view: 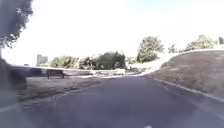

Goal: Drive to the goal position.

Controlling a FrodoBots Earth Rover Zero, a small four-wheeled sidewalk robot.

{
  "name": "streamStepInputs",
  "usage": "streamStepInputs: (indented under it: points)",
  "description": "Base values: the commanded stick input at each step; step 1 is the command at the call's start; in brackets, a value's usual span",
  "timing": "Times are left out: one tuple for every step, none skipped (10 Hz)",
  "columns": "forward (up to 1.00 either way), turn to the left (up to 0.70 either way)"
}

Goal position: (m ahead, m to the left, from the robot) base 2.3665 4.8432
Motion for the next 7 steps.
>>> streamStepInputs:
  points:
    - [1.00, 0.00]
    - [1.00, 0.00]
    - [1.00, 0.00]
    - [1.00, -0.40]
    - [1.00, -0.40]
    - [1.00, -0.27]
    - [1.00, -0.02]
